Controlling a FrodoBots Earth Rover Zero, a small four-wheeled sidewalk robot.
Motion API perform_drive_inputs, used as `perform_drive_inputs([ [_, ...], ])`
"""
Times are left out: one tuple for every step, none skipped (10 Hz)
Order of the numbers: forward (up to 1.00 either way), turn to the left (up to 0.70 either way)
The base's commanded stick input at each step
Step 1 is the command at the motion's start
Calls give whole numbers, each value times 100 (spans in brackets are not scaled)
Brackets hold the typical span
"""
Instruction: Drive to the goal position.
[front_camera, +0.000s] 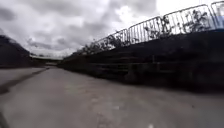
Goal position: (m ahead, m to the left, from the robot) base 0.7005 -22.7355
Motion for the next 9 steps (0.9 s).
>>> perform_drive_inputs([
  [0, -100],
  [0, -100],
  [0, -100],
  [0, -100],
  [0, -100],
  [0, -100],
  [0, -100],
  [0, -100],
  [0, -100],
])
